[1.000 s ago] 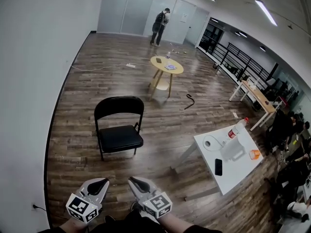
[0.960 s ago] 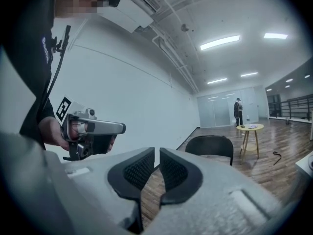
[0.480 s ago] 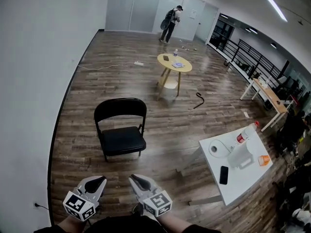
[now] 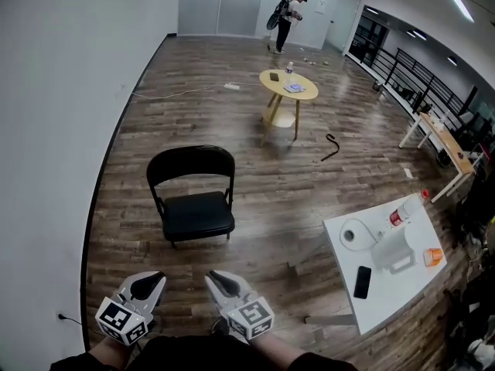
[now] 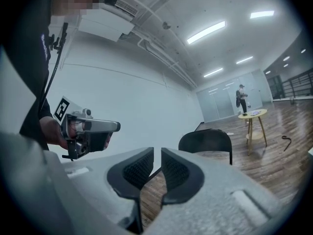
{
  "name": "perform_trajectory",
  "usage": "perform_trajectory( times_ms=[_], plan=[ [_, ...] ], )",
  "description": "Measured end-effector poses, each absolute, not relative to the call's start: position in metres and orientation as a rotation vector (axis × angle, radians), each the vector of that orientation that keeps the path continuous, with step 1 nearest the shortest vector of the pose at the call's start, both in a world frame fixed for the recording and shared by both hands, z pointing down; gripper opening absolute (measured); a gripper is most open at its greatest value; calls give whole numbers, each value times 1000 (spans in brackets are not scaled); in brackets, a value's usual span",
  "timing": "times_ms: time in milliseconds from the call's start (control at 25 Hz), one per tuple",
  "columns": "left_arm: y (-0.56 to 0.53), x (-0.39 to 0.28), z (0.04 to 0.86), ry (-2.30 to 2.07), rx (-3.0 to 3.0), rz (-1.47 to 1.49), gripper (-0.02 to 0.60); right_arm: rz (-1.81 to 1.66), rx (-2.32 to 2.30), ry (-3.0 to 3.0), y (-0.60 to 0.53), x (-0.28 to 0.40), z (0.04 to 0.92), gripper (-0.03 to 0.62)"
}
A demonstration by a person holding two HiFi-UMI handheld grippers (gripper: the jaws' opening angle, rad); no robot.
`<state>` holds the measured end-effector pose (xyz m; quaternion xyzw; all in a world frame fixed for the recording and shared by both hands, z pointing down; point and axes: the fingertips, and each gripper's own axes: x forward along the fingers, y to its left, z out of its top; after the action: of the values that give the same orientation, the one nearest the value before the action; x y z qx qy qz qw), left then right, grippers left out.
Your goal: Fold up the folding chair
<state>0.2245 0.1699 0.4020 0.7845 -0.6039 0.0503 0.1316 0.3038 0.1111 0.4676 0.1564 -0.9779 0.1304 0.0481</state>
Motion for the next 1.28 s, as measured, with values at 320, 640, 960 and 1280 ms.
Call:
perform_trajectory(
  times_ms=[320, 640, 960, 1280],
  plan=[
    [159, 232, 407, -1769, 2256, 171, 32, 429, 449, -2971, 98, 311, 475, 48],
    [149, 216, 412, -1766, 2250, 164, 40, 447, 466, -2927, 87, 304, 488, 58],
    [125, 182, 406, -1720, 2315, 157, 52, 431, 512, -2886, 78, 277, 486, 68],
    [95, 125, 413, -1666, 2394, 162, 66, 439, 647, -2823, 52, 239, 496, 74]
  ],
)
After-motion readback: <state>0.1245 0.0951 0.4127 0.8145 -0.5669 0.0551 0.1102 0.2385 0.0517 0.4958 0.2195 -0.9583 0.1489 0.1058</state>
